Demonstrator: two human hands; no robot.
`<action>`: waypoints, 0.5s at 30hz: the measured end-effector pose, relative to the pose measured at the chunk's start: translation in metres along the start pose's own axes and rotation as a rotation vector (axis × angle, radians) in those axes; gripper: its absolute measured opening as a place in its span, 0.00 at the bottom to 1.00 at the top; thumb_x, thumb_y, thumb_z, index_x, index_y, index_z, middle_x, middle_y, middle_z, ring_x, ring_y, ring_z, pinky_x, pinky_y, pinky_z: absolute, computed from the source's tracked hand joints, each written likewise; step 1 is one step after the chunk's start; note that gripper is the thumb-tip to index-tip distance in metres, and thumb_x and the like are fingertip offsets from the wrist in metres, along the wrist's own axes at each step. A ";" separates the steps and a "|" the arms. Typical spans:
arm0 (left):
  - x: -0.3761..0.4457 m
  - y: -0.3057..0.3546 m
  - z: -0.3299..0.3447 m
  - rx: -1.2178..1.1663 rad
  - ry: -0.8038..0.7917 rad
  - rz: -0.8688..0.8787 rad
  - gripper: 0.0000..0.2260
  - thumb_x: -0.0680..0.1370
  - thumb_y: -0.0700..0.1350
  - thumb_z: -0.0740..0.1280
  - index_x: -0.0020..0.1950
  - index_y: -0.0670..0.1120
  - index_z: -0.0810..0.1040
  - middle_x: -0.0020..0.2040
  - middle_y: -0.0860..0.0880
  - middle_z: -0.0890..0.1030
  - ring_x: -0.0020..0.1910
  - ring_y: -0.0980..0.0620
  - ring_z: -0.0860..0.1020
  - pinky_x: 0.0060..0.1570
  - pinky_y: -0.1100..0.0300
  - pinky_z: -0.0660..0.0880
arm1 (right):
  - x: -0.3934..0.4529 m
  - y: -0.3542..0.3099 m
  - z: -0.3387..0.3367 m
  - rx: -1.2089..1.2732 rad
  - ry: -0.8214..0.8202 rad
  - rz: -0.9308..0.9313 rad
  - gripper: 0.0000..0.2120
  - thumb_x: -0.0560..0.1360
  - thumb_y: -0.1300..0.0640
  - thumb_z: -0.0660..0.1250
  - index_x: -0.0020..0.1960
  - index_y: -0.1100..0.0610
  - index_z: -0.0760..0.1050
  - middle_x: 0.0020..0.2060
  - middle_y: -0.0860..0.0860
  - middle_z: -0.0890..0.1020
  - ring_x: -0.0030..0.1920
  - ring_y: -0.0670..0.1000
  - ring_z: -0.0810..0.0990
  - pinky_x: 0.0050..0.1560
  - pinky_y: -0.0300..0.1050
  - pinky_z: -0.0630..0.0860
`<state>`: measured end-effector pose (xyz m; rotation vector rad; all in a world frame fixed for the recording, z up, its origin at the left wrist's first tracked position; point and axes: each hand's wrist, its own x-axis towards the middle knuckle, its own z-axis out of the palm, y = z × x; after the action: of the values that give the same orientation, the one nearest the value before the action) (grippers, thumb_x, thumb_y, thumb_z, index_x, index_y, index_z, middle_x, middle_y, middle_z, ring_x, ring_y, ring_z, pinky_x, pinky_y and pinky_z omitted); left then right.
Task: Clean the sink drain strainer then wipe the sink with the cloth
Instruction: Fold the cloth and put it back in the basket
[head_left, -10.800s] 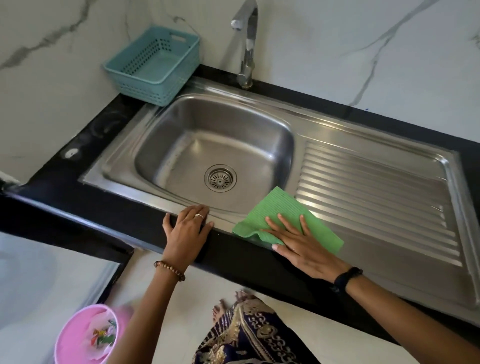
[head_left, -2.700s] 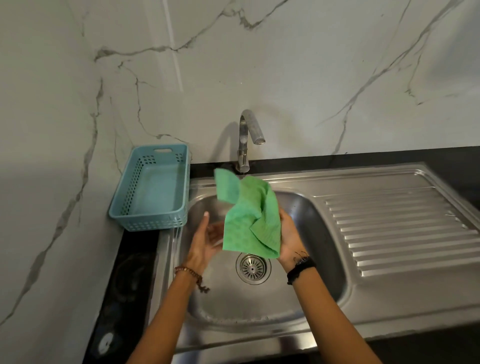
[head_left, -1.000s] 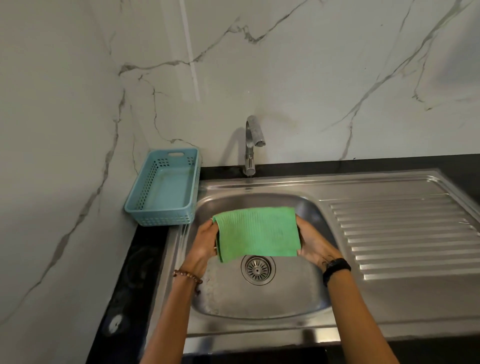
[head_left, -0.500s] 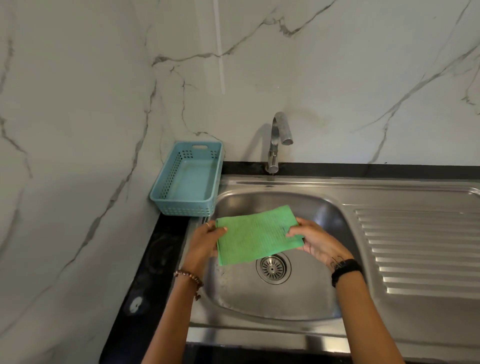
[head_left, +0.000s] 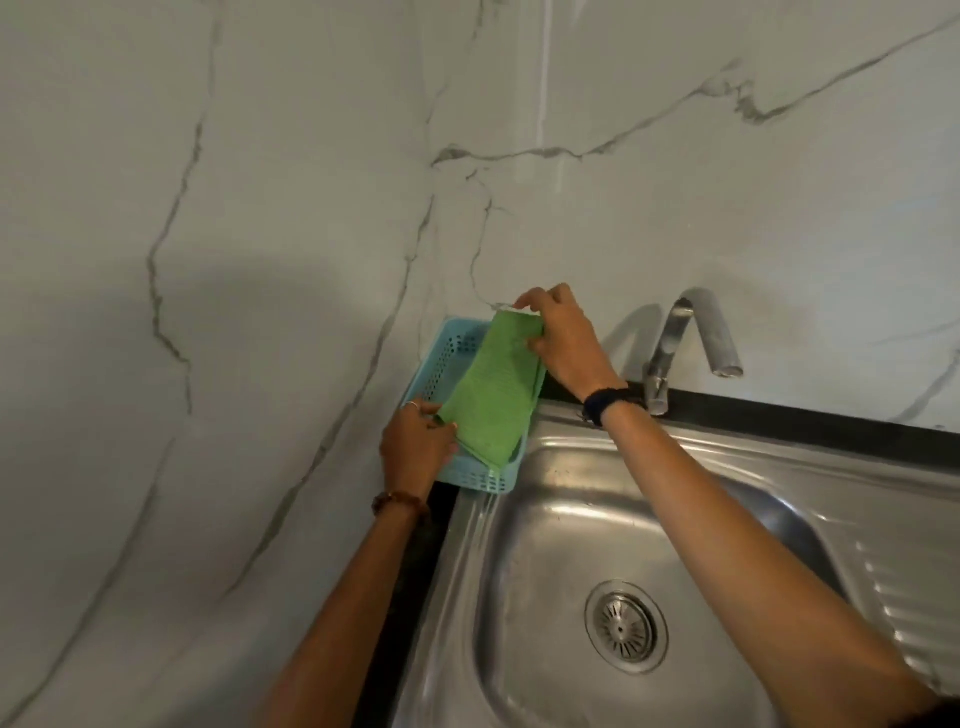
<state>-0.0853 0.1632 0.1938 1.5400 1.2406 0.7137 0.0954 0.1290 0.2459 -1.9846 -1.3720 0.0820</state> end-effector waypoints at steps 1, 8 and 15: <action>0.008 0.001 0.004 0.060 0.005 -0.020 0.08 0.72 0.35 0.68 0.50 0.39 0.74 0.48 0.35 0.82 0.39 0.42 0.82 0.46 0.48 0.80 | 0.012 0.001 0.009 -0.060 -0.021 -0.034 0.21 0.70 0.74 0.58 0.60 0.60 0.71 0.54 0.60 0.70 0.46 0.60 0.76 0.47 0.55 0.75; 0.053 -0.017 0.028 0.539 -0.044 -0.011 0.11 0.75 0.36 0.62 0.57 0.35 0.70 0.54 0.35 0.78 0.49 0.38 0.80 0.48 0.46 0.78 | 0.071 0.029 0.085 -0.398 -0.389 -0.118 0.16 0.75 0.70 0.57 0.62 0.64 0.69 0.61 0.62 0.68 0.53 0.63 0.76 0.53 0.55 0.73; 0.084 -0.031 0.056 1.098 -0.401 0.039 0.21 0.77 0.42 0.62 0.70 0.47 0.65 0.72 0.43 0.64 0.65 0.43 0.71 0.62 0.50 0.70 | 0.057 0.047 0.136 -0.697 -0.749 -0.111 0.16 0.79 0.64 0.56 0.66 0.63 0.68 0.63 0.61 0.71 0.61 0.61 0.75 0.56 0.54 0.73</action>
<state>-0.0211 0.2236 0.1350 2.4147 1.3427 -0.3708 0.0990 0.2378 0.1364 -2.5745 -2.2083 0.3678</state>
